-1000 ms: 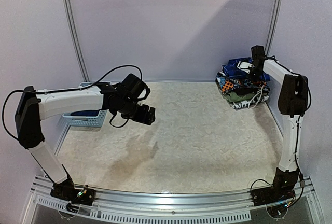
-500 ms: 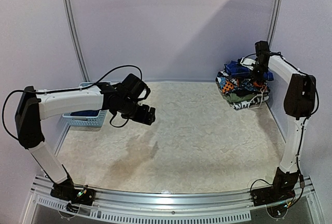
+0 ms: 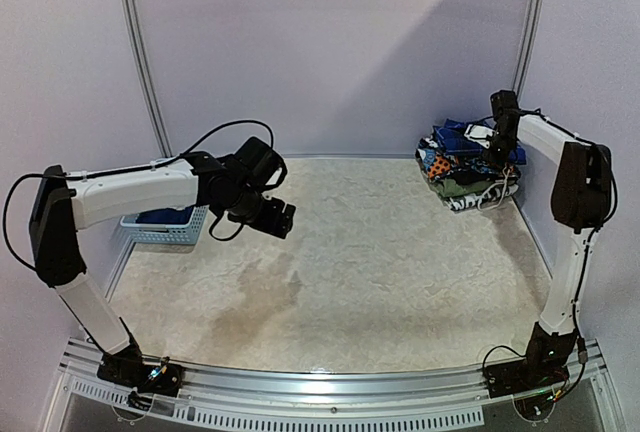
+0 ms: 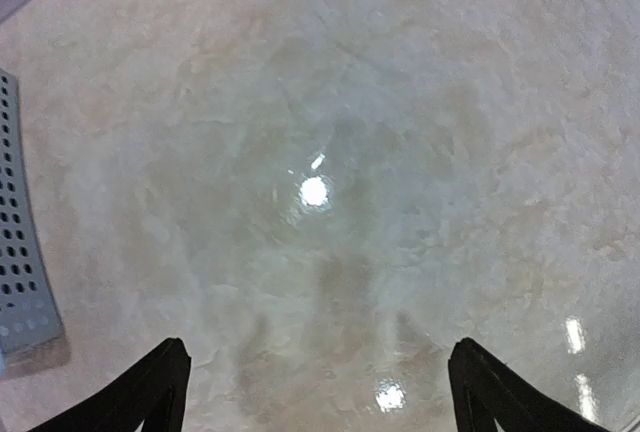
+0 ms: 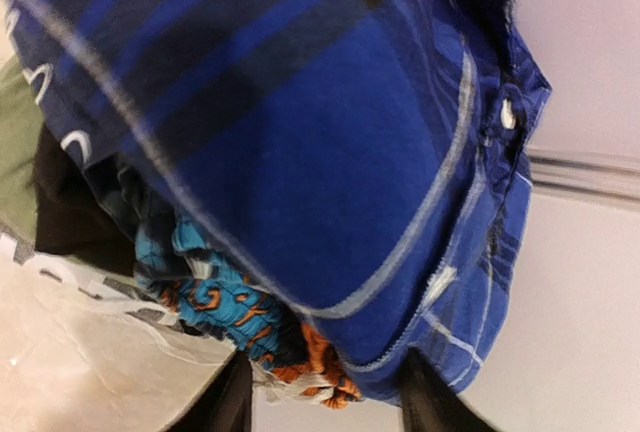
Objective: Fold and stack the mixed laundry pile
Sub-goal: Move the square-folded shirt to the corner of the board, then pick up the crumpled T-shirt from the bin.
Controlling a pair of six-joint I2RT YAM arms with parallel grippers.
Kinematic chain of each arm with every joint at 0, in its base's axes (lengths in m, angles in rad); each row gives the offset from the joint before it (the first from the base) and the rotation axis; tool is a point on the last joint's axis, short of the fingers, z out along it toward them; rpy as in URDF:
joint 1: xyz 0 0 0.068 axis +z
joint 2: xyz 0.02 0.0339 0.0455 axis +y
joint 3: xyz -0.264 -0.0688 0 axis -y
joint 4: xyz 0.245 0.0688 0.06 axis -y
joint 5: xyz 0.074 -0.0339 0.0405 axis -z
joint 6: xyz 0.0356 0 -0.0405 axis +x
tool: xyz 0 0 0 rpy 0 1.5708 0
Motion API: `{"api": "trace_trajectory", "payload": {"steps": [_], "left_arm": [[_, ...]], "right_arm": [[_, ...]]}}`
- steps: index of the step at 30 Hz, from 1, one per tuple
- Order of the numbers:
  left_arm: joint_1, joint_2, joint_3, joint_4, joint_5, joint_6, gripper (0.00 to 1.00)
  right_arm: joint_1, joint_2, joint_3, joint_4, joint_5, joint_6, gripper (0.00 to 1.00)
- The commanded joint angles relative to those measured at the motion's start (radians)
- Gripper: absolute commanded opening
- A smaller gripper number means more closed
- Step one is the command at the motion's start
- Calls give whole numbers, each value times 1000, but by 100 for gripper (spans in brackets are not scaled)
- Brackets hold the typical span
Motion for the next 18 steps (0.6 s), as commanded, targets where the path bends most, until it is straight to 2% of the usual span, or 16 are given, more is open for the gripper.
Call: {"api": "trace_trajectory", "payload": {"steps": [1, 3, 5, 7, 8, 12, 15, 18], "left_arm": [[5, -11, 117, -160, -210, 71, 94], [33, -29, 136, -194, -262, 78, 95], [73, -56, 142, -218, -293, 75, 95], [127, -84, 143, -241, -314, 57, 95], [156, -97, 141, -248, -320, 45, 95], [272, -157, 111, -251, -344, 27, 93], [391, -177, 85, -219, -319, 41, 88], [517, -148, 97, -186, -210, 52, 80]], "right_arm": [[-1, -127, -44, -7, -58, 85, 56], [-2, -196, -46, -24, -105, 165, 64], [-1, -271, -56, -43, -157, 241, 78], [0, -341, -121, -19, -240, 323, 95], [0, -401, -180, 15, -298, 363, 98], [-1, -554, -410, 121, -469, 545, 99], [-1, -590, -454, 64, -642, 653, 99], [0, -594, -499, 43, -799, 681, 99]]}}
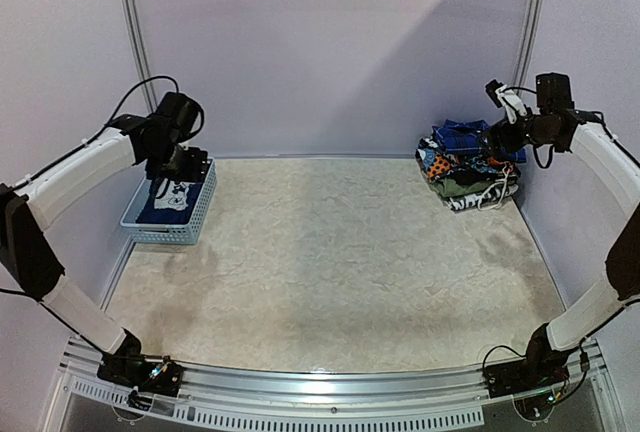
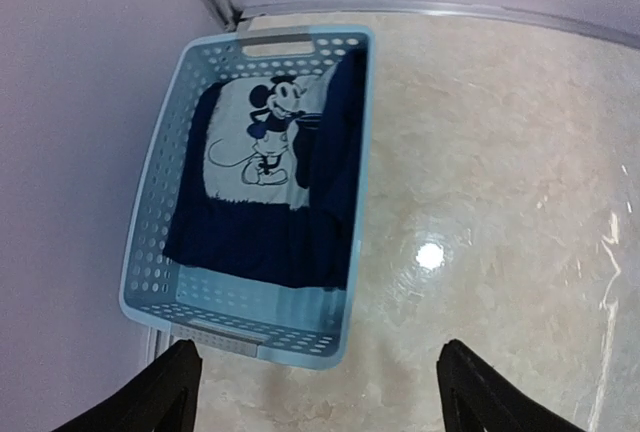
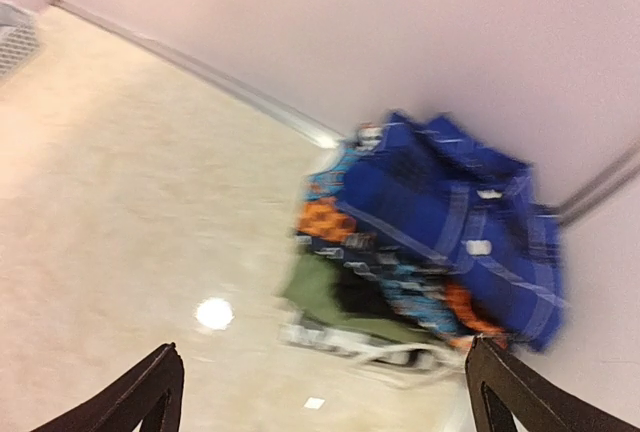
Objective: Fold and stack the mixed laundry pile
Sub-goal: Pick up the crumpled T-shirt from the bin.
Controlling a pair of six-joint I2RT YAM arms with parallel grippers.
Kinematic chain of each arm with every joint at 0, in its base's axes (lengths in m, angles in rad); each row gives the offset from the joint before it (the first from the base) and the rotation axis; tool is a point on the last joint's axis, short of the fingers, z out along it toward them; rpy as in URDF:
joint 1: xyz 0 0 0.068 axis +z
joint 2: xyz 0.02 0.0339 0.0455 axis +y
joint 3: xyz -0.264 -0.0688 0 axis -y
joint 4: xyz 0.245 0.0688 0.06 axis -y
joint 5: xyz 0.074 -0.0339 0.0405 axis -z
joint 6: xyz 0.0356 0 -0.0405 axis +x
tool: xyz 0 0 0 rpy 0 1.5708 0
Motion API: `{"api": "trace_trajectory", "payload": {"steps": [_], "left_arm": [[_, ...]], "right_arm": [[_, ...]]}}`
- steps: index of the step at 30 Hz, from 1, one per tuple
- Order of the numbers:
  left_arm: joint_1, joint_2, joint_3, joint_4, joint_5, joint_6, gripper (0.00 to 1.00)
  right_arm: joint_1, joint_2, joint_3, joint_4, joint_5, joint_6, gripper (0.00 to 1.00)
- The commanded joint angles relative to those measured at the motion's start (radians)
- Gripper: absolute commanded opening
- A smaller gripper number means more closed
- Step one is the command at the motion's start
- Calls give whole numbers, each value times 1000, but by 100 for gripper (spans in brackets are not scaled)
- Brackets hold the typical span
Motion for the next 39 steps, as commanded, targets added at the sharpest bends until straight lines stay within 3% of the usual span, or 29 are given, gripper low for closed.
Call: {"api": "trace_trajectory", "payload": {"steps": [1, 6, 14, 27, 30, 34, 39], "left_arm": [[169, 40, 3, 32, 126, 14, 78], [283, 211, 126, 28, 338, 18, 71], [347, 422, 193, 73, 523, -5, 61], [371, 560, 216, 118, 550, -18, 43], [377, 531, 202, 148, 548, -33, 40], [379, 372, 54, 330, 606, -51, 52], [390, 310, 61, 302, 565, -42, 54]], "right_arm": [[0, 26, -106, -27, -317, 157, 99], [0, 5, -166, -8, -398, 186, 98], [0, -1, -212, -43, -421, 144, 91], [0, 26, -206, -50, -410, 128, 89], [0, 37, -201, -60, -411, 124, 88], [0, 43, -204, -64, -406, 118, 88], [0, 60, -200, -71, -417, 115, 88]]}}
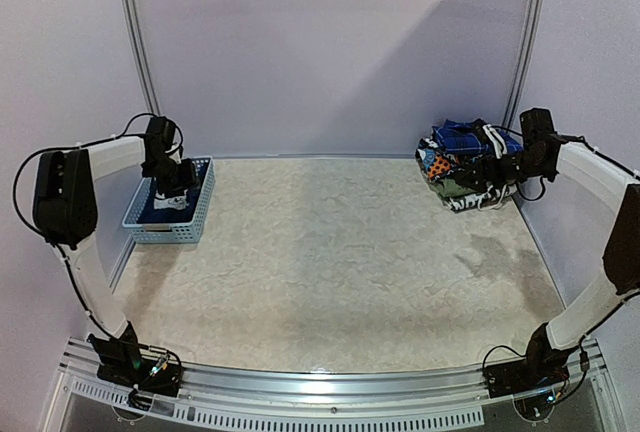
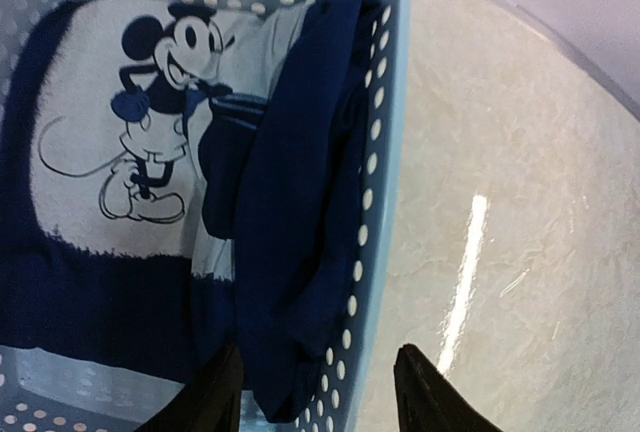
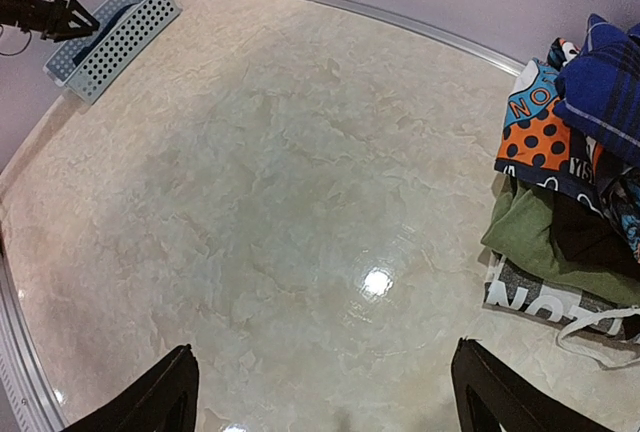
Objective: Fold and stack the mixed laundry pile
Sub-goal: Pick up the crumpled T-shirt from the bin.
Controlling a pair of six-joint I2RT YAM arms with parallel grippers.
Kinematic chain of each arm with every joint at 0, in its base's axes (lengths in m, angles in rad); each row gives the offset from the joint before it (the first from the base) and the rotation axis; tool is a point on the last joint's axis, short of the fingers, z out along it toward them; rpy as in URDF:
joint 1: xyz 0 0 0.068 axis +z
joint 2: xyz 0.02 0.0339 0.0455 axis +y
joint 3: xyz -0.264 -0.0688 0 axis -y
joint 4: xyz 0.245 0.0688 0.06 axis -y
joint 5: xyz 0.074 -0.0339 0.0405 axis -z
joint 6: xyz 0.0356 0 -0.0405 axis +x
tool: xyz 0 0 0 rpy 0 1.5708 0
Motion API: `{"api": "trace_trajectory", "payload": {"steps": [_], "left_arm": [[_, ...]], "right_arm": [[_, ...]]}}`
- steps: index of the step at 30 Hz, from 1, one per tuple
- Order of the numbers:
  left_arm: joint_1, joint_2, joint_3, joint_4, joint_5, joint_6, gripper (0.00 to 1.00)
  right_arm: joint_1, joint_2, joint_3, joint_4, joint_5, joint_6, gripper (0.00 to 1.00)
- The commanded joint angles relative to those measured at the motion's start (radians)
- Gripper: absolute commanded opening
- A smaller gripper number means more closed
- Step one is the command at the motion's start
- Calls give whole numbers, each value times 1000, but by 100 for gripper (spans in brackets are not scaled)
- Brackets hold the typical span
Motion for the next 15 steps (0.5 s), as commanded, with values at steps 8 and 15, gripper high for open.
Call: {"api": "trace_trajectory", "payload": {"steps": [8, 15], "left_arm": [[53, 63, 90, -37, 36, 14, 42], [53, 150, 145, -41, 87, 19, 45]], "right_arm": [[-1, 34, 14, -37, -17, -15, 86], [-1, 20, 12, -52, -39, -38, 86]]}}
